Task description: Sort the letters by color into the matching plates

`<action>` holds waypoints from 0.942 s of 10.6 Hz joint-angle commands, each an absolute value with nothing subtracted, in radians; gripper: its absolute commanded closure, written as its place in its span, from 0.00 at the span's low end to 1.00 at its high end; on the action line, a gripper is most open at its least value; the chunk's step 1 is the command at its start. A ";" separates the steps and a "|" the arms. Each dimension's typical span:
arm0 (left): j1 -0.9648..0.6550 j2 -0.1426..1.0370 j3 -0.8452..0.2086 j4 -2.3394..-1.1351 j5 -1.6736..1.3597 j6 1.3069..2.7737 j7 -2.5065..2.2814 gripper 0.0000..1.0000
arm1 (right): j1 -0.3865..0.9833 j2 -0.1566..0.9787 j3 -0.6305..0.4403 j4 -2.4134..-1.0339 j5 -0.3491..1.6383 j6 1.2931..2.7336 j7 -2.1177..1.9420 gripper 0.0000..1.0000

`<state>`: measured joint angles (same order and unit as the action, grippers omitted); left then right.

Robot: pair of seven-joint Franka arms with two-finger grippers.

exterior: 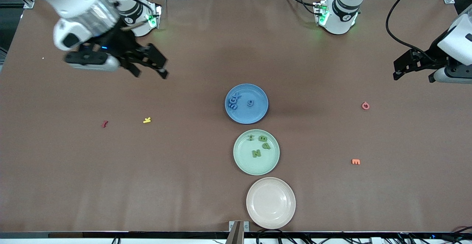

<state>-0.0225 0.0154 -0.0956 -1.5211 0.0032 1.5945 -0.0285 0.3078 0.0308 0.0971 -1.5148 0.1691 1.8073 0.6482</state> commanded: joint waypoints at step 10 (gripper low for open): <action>-0.026 -0.005 -0.107 -1.517 0.002 1.575 -0.009 0.00 | 0.091 -0.078 0.008 -1.522 0.020 1.497 0.172 0.00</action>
